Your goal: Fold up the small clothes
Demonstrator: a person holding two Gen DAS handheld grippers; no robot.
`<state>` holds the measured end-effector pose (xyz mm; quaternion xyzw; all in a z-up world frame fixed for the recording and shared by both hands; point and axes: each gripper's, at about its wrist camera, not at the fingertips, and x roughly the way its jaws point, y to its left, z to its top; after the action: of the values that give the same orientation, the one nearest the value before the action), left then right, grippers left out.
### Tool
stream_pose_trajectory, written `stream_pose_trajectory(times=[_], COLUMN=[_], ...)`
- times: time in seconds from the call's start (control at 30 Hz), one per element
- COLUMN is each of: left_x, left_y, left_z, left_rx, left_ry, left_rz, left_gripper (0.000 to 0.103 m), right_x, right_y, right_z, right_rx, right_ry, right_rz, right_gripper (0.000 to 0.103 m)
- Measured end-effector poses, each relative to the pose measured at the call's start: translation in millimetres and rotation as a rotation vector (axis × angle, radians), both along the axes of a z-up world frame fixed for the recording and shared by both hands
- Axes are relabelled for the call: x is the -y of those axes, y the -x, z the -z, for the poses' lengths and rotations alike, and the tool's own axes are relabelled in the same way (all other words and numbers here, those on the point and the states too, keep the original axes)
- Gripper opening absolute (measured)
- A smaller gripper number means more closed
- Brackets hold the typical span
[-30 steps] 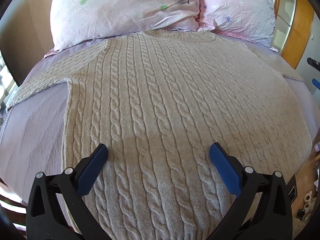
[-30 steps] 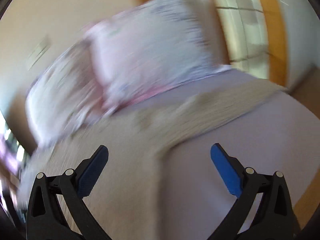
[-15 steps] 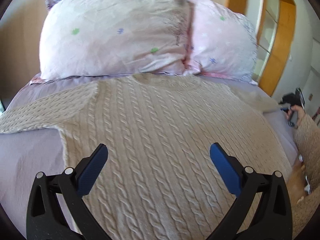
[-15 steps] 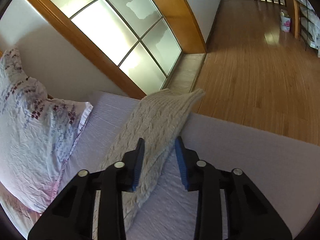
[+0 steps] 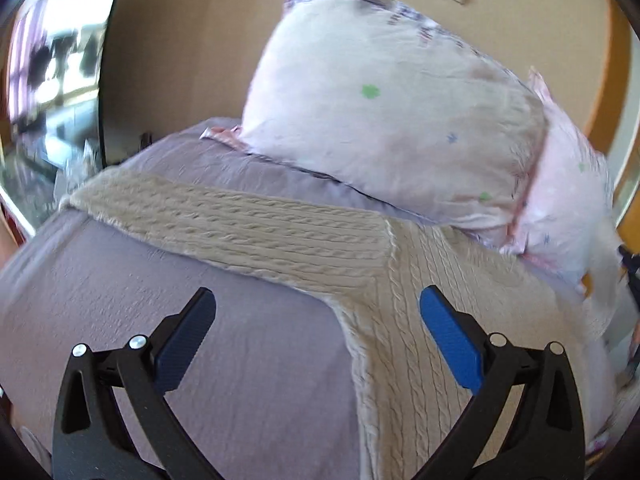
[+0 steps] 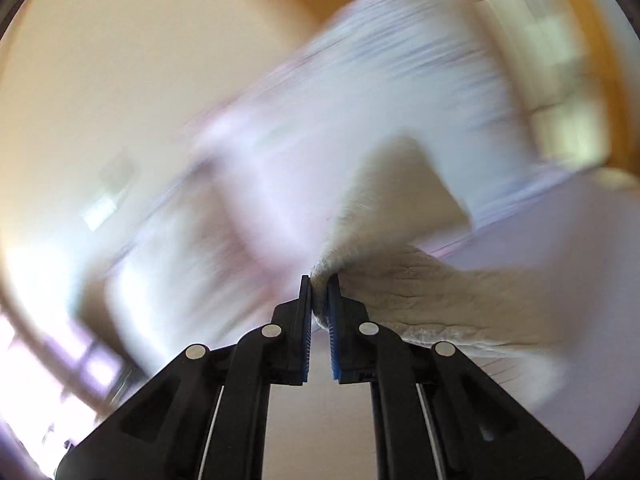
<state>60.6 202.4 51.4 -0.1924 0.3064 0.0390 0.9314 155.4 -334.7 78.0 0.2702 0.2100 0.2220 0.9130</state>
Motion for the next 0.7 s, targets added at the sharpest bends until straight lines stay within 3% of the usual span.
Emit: stream_pose_trajectory(times=[0.03,0.07,0.1,0.17,0.27,0.4,0.5,0.7], left_x=[-14.5,-25.7,-47.0,-76.9,-117.5,-162.9,-192.3,-236.9], left_y=[-1.6,0.7,-1.6,-1.1,-0.8,-8.4,-12.0,-10.7], left_z=[1.7,3.3,6.5,14.2,21.4,33.8,43.7,52.1], left_rx=[-0.003,-0.003,-0.025,-0.024,-0.020,-0.038,-0.055,0.020], left_ry=[0.064,0.107,0.179,0.255,0.294,0.390,0.438,0.586], left_rz=[-0.018,-0.040,-0.091,-0.143,-0.250,-0.345,-0.432,-0.541], left_gripper=[0.101,0.101,0.101,0.101,0.100,0.078,0.073,0.067], right_x=[-37.8,-62.1,-77.3,-82.8,-58.0,-8.6,27.2,55.1], right_y=[-2.3,-2.2,1.1,14.8,29.0,42.5,53.1,71.9], right_z=[2.2,5.0,6.7,4.2,-2.7,13.6,23.5,44.1], right_rx=[-0.011,-0.017,-0.009,0.055,0.118,0.074,0.045,0.019], right_ry=[0.004,-0.004,-0.013,0.000,0.050,0.014,-0.014,-0.037], right_rz=[-0.132,-0.230,-0.288,-0.291,-0.191,-0.086,-0.007,0.069], right_gripper=[0.013,0.029,0.057,0.078,0.080,0.083,0.083,0.083])
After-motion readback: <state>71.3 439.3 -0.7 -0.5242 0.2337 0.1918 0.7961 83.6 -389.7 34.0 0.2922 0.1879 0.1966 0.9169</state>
